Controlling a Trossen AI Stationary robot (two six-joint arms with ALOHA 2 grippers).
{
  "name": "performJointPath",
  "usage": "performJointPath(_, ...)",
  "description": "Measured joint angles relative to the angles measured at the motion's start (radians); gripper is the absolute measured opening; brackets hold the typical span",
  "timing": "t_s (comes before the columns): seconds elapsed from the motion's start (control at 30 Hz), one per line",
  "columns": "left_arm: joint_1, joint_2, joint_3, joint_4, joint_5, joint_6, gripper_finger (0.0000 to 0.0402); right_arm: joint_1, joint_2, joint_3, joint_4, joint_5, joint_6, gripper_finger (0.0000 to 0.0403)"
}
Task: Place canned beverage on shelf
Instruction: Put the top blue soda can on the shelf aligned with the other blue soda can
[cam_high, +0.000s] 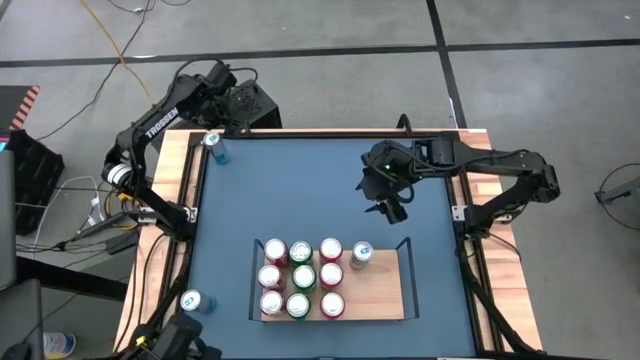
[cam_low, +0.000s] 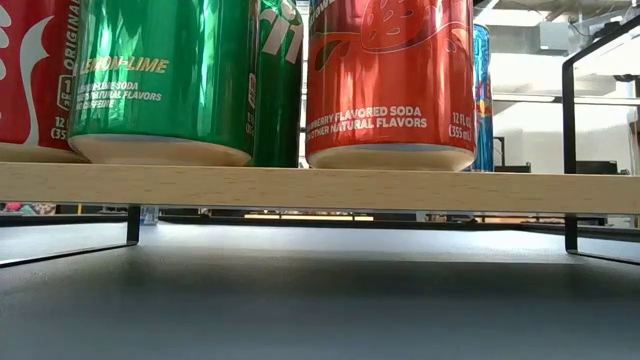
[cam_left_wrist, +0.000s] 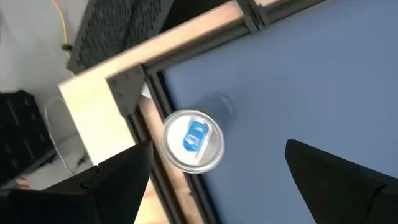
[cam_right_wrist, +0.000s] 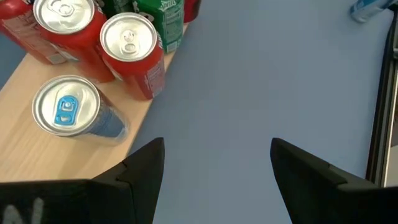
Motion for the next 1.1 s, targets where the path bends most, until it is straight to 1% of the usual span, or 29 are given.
performJointPath(0.13,0.000,0.000,-0.044,0.006,-0.007,-0.095,0.0353,0.000,0.000,0.000,0.000,0.000,0.000,0.0276)
performJointPath(0.2,0.001,0.000,-0.074,0.006,-0.027,-0.128,0.0353,0.000,0.000,0.000,0.000,0.000,-0.001,0.0276)
performJointPath(0.27,0.000,0.000,-0.084,0.010,-0.044,-0.130,0.0353,-0.005,0.000,0.000,-0.001,-0.001,-0.001,0.0276)
performJointPath(0.4,0.002,-0.001,-0.094,0.034,-0.027,-0.144,0.0353,-0.012,0.000,0.000,-0.006,-0.001,-0.009,0.0276)
performJointPath(0.77,0.010,0.002,-0.094,0.031,-0.016,-0.090,0.0353,-0.020,0.000,0.001,-0.004,-0.004,-0.040,0.0276)
performJointPath(1.1,0.004,0.028,-0.093,0.031,-0.076,-0.131,0.0353,-0.026,0.000,0.001,-0.002,-0.005,-0.048,0.0276)
